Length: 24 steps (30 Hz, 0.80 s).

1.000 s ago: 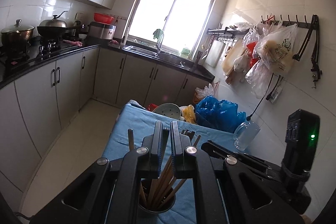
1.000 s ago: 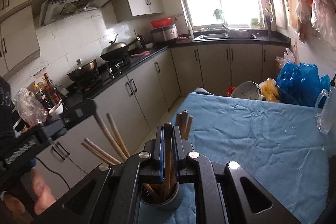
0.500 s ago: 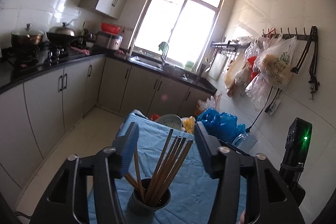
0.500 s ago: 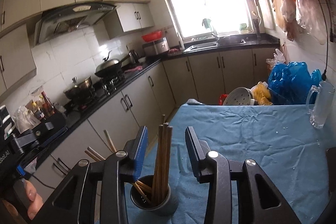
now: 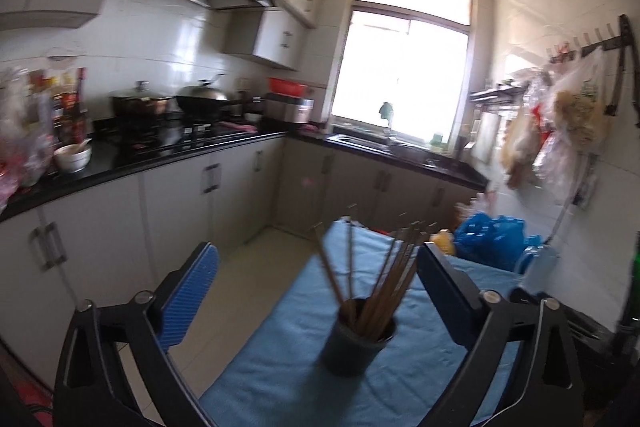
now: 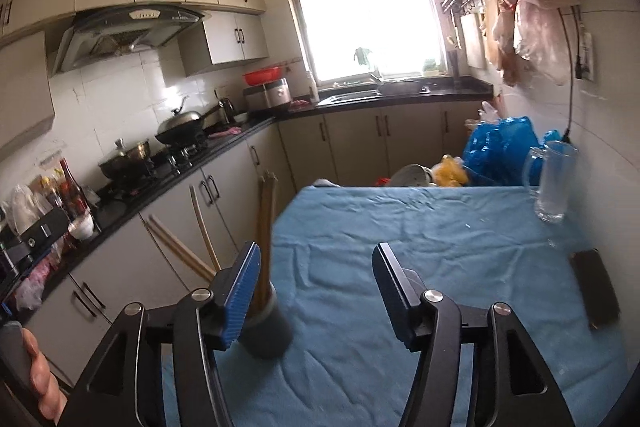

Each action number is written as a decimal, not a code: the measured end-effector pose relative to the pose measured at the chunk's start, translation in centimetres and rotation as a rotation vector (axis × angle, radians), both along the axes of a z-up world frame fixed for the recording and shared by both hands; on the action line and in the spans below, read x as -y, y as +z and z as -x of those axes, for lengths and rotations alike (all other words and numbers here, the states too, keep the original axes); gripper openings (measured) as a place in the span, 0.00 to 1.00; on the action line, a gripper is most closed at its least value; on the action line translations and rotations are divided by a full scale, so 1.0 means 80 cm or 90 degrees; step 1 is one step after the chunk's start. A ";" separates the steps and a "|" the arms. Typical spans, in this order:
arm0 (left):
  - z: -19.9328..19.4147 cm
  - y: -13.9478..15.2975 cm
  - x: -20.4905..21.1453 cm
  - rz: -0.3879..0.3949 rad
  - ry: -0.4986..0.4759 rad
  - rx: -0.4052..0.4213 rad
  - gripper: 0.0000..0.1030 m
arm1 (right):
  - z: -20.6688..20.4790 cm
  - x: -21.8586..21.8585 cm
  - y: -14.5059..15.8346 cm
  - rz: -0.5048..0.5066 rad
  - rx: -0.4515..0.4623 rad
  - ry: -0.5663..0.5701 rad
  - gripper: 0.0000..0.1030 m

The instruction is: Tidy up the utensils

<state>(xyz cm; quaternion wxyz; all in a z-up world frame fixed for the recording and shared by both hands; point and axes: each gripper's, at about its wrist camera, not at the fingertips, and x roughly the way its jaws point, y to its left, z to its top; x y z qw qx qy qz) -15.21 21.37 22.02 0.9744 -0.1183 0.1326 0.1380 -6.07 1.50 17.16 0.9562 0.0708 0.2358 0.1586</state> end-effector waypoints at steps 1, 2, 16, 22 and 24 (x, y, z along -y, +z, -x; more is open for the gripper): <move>0.007 -0.006 -0.002 -0.003 0.018 -0.002 1.00 | 0.008 0.002 -0.004 0.008 0.001 -0.004 0.63; 0.013 -0.011 -0.005 -0.010 0.041 -0.008 1.00 | 0.016 0.004 -0.008 0.013 0.002 -0.010 0.64; 0.030 -0.042 0.044 -0.156 0.087 -0.103 1.00 | 0.078 0.028 -0.053 -0.007 -0.041 -0.062 0.72; 0.037 -0.058 0.059 -0.154 0.067 -0.119 1.00 | 0.087 0.037 -0.068 0.000 -0.067 -0.090 0.73; 0.038 -0.063 0.064 -0.157 0.050 -0.130 1.00 | 0.092 0.036 -0.070 0.007 -0.065 -0.100 0.75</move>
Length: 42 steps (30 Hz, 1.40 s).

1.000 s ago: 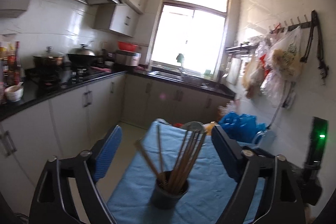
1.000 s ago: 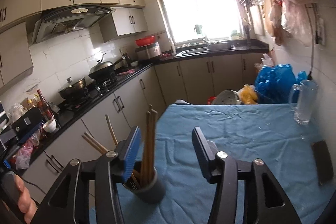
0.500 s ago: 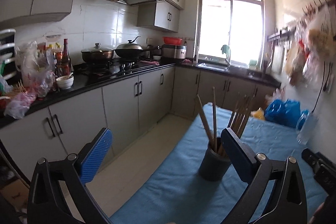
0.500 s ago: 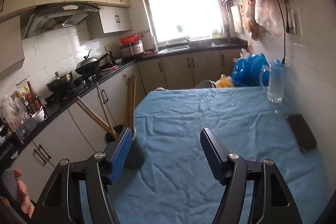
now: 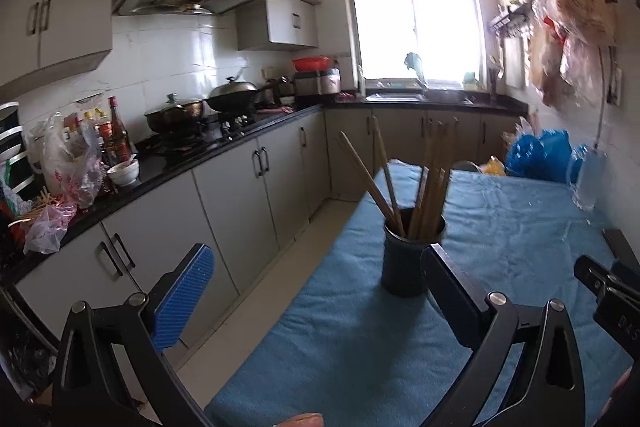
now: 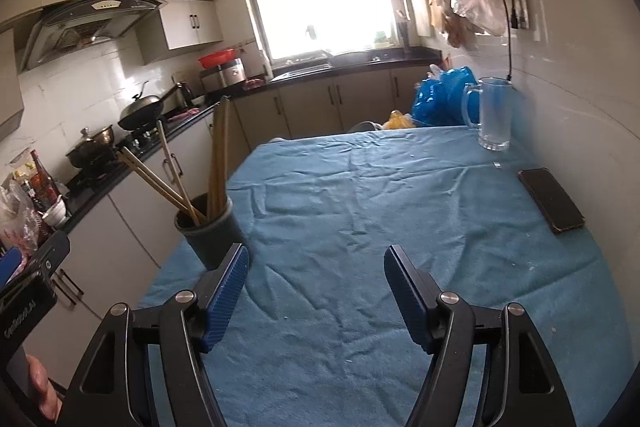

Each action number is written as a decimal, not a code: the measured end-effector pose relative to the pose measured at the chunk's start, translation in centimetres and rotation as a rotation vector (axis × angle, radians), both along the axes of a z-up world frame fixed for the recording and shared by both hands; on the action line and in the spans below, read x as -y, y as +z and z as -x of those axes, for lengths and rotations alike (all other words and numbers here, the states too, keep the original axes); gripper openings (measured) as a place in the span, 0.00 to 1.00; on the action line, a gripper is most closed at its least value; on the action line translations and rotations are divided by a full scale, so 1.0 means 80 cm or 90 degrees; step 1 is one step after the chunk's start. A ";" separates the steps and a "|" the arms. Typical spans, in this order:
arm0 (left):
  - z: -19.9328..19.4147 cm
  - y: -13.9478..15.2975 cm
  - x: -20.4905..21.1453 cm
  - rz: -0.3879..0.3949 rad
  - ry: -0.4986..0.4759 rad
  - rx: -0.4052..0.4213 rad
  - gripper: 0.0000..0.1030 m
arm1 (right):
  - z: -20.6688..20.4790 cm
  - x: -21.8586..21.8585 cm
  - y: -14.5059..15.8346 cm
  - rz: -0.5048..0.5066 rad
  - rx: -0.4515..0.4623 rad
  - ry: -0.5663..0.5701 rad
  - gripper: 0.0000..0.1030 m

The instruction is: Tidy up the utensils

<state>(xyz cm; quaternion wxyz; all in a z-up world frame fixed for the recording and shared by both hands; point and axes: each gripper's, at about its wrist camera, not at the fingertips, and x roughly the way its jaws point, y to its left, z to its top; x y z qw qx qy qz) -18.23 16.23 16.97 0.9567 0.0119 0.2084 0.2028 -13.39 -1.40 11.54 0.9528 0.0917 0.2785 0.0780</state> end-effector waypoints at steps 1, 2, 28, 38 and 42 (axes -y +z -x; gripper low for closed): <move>0.000 -0.003 0.003 0.005 -0.012 -0.009 1.00 | 0.002 -0.001 -0.001 0.005 0.001 -0.005 0.76; 0.000 -0.005 0.003 0.010 -0.017 -0.015 1.00 | 0.005 -0.001 -0.003 0.011 0.002 -0.009 0.76; -0.008 -0.050 -0.021 0.080 -0.034 -0.105 1.00 | 0.023 -0.043 -0.012 0.086 0.021 -0.014 0.83; -0.013 -0.060 -0.036 0.096 -0.030 -0.116 1.00 | 0.022 -0.059 -0.014 0.113 0.037 -0.013 0.83; -0.015 -0.063 -0.042 0.098 -0.027 -0.118 1.00 | 0.020 -0.065 -0.015 0.117 0.041 -0.005 0.84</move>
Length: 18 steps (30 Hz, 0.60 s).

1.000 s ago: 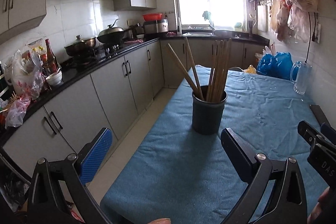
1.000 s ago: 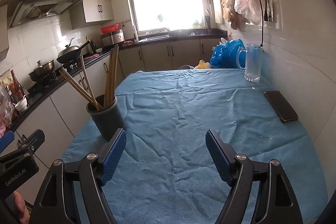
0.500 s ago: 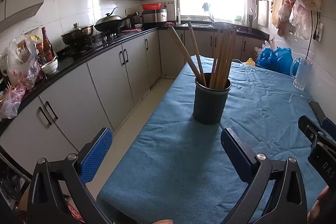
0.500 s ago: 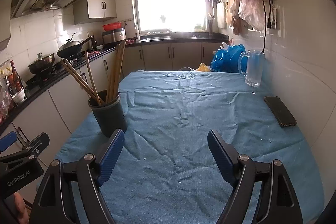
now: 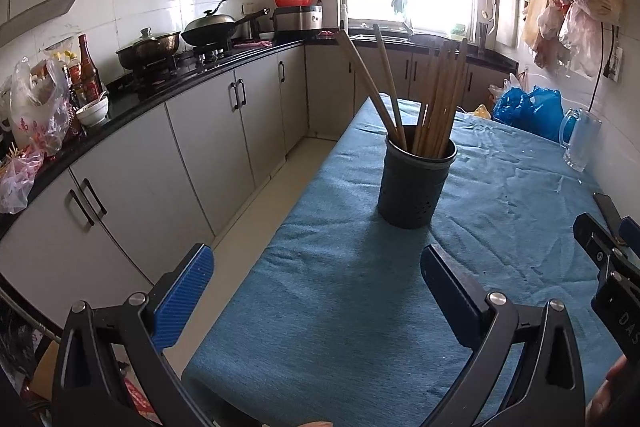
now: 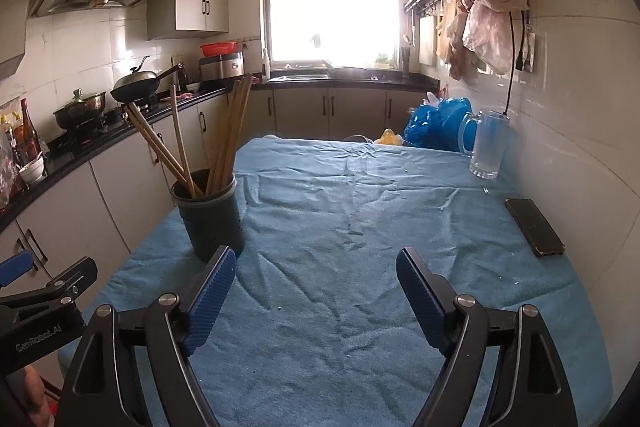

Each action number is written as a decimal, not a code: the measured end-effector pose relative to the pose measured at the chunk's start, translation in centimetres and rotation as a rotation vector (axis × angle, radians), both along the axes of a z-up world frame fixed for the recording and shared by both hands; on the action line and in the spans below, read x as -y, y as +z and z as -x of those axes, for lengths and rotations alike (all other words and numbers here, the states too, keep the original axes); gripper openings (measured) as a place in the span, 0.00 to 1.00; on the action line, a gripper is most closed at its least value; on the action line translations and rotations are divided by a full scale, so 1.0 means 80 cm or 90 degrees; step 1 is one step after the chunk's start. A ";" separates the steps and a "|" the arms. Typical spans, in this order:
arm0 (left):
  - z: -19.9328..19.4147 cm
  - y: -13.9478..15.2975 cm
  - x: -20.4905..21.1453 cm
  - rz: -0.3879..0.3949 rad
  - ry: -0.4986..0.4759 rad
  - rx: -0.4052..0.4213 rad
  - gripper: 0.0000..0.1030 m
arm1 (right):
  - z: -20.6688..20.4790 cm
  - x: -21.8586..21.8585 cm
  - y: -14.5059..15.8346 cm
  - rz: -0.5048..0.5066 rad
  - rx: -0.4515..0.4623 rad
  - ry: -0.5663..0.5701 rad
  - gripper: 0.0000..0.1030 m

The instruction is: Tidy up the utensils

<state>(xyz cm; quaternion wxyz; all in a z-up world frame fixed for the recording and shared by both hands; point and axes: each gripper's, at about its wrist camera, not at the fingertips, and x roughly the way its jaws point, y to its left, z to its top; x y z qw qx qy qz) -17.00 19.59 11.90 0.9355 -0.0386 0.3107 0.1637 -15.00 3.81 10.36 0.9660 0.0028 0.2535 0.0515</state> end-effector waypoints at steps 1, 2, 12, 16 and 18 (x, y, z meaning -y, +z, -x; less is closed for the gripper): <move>0.000 0.000 -0.001 0.000 0.000 0.001 1.00 | 0.000 -0.001 0.000 0.000 0.002 0.004 0.84; 0.000 0.000 -0.002 0.000 0.001 0.002 1.00 | 0.000 -0.004 0.000 0.000 0.005 0.008 0.84; 0.002 0.004 -0.006 -0.002 0.011 0.020 1.00 | 0.001 -0.014 -0.001 0.019 0.026 0.022 0.86; 0.005 0.008 -0.002 -0.006 0.009 0.028 1.00 | 0.003 -0.012 -0.001 0.017 0.029 0.028 0.86; 0.007 0.010 0.002 -0.014 0.008 0.035 1.00 | 0.005 -0.010 0.000 0.015 0.032 0.028 0.86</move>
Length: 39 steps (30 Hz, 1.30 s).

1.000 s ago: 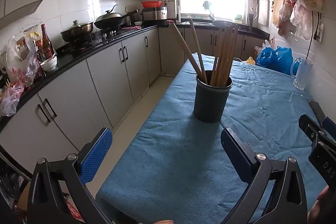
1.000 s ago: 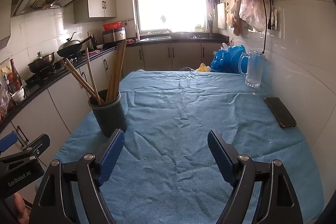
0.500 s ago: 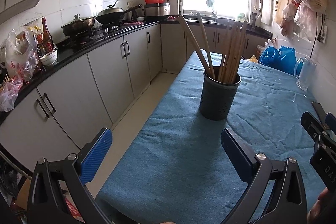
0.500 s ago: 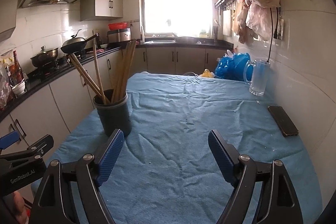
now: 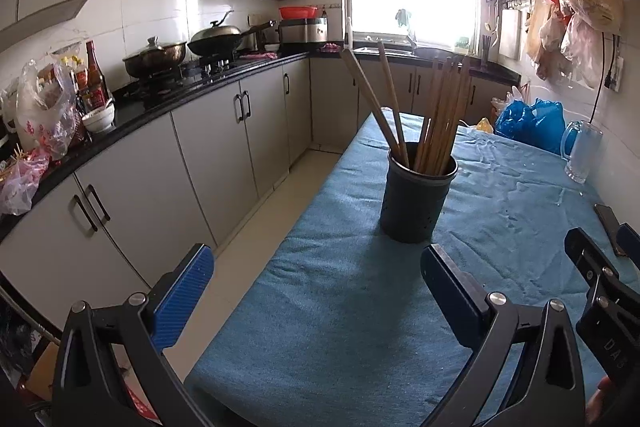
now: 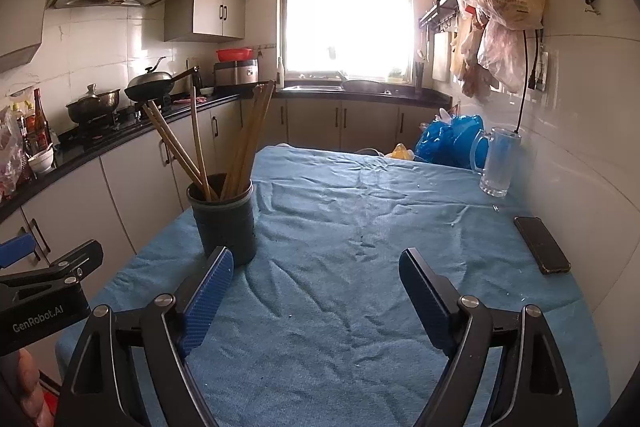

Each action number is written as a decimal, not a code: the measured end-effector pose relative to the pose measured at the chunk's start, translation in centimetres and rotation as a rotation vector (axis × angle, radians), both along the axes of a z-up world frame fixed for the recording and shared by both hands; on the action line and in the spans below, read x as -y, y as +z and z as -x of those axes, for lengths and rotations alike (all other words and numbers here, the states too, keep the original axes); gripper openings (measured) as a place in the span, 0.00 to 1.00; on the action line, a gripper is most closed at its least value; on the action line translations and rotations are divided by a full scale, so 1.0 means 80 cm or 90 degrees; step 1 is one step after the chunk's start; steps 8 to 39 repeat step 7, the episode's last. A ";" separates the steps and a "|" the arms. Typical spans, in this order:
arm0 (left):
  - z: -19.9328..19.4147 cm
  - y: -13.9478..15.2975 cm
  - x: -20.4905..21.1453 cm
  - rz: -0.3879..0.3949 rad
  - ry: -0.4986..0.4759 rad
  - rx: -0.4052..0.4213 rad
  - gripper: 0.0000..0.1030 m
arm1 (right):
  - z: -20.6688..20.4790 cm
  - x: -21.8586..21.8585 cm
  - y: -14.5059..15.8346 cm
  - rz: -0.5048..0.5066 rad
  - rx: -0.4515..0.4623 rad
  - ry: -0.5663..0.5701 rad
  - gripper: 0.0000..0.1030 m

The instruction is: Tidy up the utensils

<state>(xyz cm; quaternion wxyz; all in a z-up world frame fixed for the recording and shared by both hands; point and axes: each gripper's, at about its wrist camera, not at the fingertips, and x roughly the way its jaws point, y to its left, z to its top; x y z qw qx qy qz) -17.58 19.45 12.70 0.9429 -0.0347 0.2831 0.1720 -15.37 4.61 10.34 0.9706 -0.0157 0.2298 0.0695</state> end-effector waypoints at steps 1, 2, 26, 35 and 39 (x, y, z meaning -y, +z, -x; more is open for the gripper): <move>0.001 0.001 0.001 -0.003 -0.001 0.002 1.00 | 0.001 0.002 0.000 -0.003 0.001 -0.001 0.87; 0.001 0.002 0.003 -0.005 -0.003 0.004 1.00 | 0.001 0.003 0.000 -0.004 0.001 -0.001 0.87; 0.001 0.005 0.012 -0.016 -0.013 0.002 1.00 | 0.000 0.011 -0.001 -0.016 -0.004 -0.007 0.88; 0.001 0.005 0.012 -0.016 -0.013 0.002 1.00 | 0.000 0.011 -0.001 -0.016 -0.004 -0.007 0.88; 0.001 0.005 0.012 -0.016 -0.013 0.002 1.00 | 0.000 0.011 -0.001 -0.016 -0.004 -0.007 0.88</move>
